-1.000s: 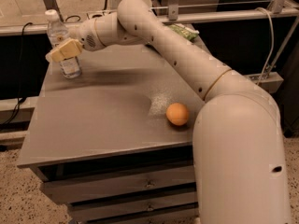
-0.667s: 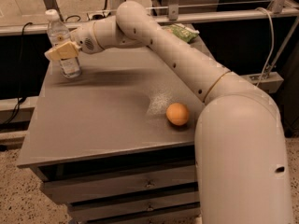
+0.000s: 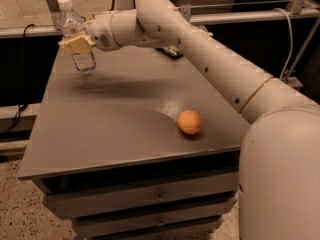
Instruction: Pick blue plastic bottle
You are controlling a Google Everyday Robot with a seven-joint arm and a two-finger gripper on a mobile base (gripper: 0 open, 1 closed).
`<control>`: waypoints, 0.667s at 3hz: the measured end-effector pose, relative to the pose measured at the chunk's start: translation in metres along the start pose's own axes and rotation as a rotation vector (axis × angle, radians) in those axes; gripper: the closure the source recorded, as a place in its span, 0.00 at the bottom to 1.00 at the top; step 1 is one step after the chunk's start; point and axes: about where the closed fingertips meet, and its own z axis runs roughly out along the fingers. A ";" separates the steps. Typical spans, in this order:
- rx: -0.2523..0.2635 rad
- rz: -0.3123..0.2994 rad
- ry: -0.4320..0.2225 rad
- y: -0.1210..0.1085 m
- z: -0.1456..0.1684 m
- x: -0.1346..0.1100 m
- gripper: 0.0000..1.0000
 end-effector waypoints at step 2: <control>0.103 -0.091 -0.011 -0.011 -0.060 -0.039 1.00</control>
Offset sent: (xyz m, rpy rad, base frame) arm -0.0016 -0.0392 0.0416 -0.0056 -0.0917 -0.0618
